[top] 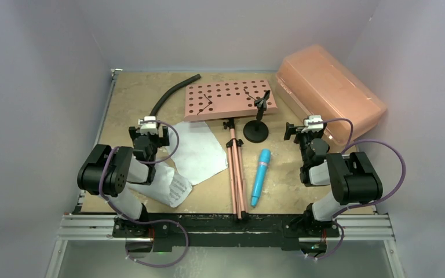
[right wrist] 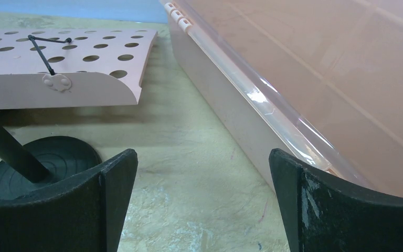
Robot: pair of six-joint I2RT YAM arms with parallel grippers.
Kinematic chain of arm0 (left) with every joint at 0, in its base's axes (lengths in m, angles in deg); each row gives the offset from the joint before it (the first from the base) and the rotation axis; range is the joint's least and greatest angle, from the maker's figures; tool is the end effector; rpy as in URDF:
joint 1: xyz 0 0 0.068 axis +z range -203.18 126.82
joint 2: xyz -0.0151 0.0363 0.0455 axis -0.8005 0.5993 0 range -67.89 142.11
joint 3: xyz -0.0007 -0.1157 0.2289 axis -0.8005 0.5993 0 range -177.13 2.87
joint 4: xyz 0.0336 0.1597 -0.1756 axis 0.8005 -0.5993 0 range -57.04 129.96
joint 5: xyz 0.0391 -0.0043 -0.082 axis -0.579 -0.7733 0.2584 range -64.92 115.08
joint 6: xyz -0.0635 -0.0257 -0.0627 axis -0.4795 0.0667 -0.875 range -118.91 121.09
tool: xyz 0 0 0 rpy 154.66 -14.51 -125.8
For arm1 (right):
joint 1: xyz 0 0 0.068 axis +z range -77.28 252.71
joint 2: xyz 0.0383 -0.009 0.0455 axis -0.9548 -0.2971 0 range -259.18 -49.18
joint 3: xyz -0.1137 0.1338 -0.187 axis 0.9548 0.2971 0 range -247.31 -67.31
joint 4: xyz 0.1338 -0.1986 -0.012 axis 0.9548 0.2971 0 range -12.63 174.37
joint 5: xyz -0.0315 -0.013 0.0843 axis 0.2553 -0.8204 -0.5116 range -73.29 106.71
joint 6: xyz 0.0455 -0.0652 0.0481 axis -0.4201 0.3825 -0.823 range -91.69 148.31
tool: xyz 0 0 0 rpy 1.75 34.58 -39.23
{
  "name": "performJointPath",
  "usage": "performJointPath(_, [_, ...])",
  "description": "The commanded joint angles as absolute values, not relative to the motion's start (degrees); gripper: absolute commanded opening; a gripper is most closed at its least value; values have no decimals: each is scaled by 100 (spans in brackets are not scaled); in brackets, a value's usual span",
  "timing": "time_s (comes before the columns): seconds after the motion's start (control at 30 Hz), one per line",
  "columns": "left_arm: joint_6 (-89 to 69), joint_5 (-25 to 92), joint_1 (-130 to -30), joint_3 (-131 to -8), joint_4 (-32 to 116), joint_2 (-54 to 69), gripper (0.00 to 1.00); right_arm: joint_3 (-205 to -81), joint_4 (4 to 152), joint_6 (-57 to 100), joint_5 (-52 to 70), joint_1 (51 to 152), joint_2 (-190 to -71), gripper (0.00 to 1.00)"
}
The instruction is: Set up the instrument practice props
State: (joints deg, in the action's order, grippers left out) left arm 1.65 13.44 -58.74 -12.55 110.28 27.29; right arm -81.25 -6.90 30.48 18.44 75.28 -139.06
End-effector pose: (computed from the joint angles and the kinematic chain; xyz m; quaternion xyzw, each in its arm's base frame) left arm 0.2948 -0.0118 0.1266 -0.0250 0.7614 0.0492 0.6460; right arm 0.2873 0.0103 0.1829 -0.0156 0.6538 -0.0073 0.7565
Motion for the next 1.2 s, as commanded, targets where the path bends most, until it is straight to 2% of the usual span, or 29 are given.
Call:
performJointPath(0.0, [-12, 1276, -5811, -1330, 11143, 2704, 99, -8234, -932, 3090, 1802, 7541, -13865, 98])
performJointPath(0.37, [47, 1303, -5812, -1257, 11266, 2675, 99, -8201, -1037, 3108, 1879, 7537, -13850, 98])
performJointPath(0.43, [82, 1421, -5815, -1287, 10933, 2322, 99, -8126, -1119, 3258, 1698, 7535, -13713, 98])
performJointPath(0.57, [-16, 1819, -5815, -2007, 8210, 757, 99, -7942, -727, 3229, 1567, 7542, -12884, 98])
performJointPath(0.67, [-414, 1880, -5819, -2367, 6631, 61, 99, -8200, 548, 2959, 1523, 7536, -12158, 98])
performJointPath(0.8, [-1590, 1003, -5811, -2914, 4853, -577, 99, -9054, 2539, 2466, 1369, 7552, -11526, 98])
performJointPath(0.9, [-2518, -368, -5810, -3742, 3045, -727, 99, -9738, 4014, 2118, 1474, 7618, -11351, 98])
performJointPath(1.0, [-3434, -1345, -5811, -4646, 1249, -553, 99, -10052, 4464, 1608, 1526, 7684, -11264, 98])
performJointPath(1.1, [-3816, -1612, -5817, -5288, 187, -317, 99, -10249, 4598, 996, 1561, 7685, -11176, 98])
performJointPath(1.17, [-3617, -1319, -5810, -5472, 110, -260, 99, -10411, 4720, 707, 1591, 7685, -11121, 98])
